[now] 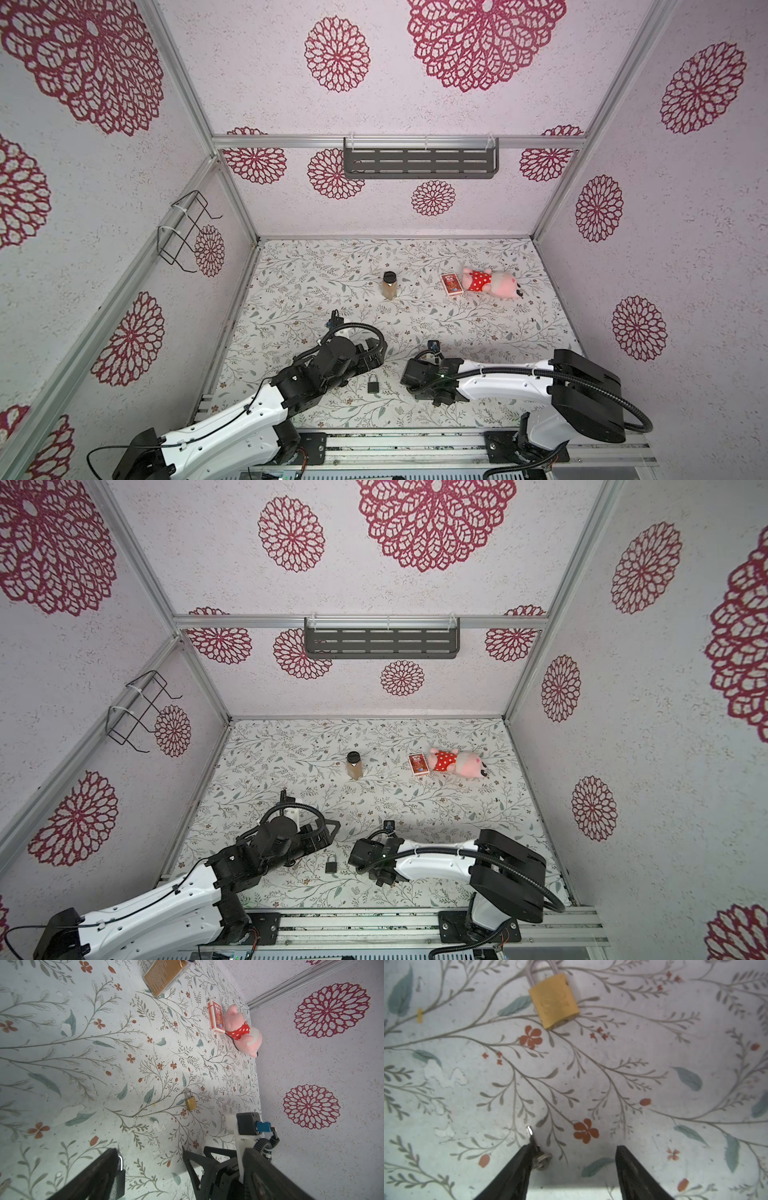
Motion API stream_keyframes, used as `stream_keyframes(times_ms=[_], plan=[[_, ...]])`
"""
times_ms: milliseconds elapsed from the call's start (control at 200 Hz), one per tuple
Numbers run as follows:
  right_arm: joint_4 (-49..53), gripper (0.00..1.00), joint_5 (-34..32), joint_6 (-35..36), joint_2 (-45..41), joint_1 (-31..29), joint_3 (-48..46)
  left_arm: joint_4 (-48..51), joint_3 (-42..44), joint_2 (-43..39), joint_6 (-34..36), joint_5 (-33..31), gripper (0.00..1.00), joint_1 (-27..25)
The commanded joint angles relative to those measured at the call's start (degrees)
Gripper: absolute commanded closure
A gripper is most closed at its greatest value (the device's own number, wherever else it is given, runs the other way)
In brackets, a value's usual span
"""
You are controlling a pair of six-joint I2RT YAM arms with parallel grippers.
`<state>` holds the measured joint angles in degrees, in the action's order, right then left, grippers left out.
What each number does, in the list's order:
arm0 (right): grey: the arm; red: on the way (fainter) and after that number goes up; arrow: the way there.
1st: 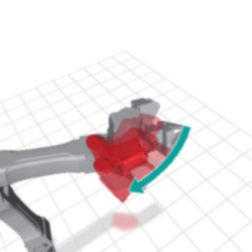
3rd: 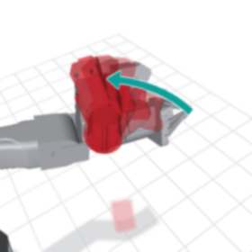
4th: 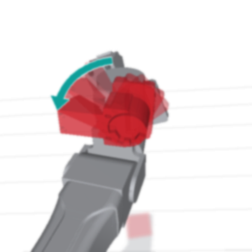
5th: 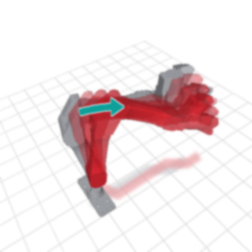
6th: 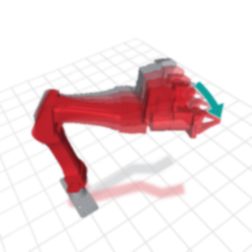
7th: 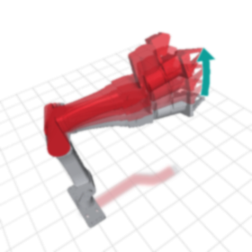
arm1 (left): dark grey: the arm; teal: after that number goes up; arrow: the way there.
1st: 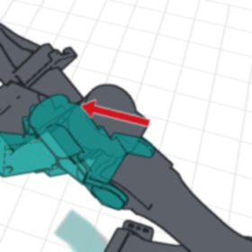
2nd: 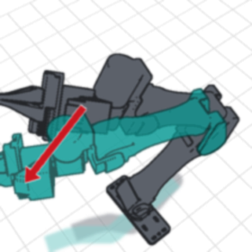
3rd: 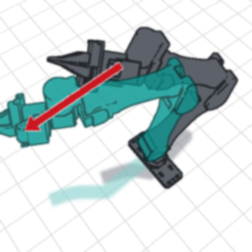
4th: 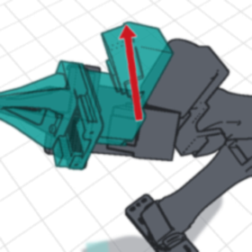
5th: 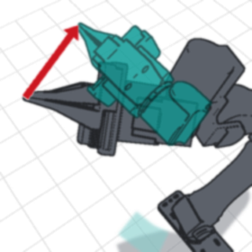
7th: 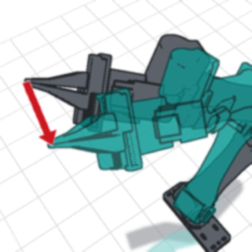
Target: Unlock with the key
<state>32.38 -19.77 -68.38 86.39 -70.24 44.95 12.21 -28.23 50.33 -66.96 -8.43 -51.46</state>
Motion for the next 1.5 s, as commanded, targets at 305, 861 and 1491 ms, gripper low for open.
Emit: stream_keyframes(times_ms=[305, 861, 1491], plan=[[1.4, 0.37, -0.79, -1.86, -5.7, 0.68, 1.1, -2.72, 0.05, 0.1, -1.06, -2.44, 0.03, -1.4], [1.62, 0.59, -2.93, -8.9, 0.58, 0.01, 4.66, 2.12, -0.42, -2.45, 1.3, -2.05, 0.02, -1.34], [-0.9, 0.77, -2.4, -9.67, 3.57, 0.15, 1.84, 1.36, 0.19, -1.64, 0.69, -1.78, 0.03, -1.4]])
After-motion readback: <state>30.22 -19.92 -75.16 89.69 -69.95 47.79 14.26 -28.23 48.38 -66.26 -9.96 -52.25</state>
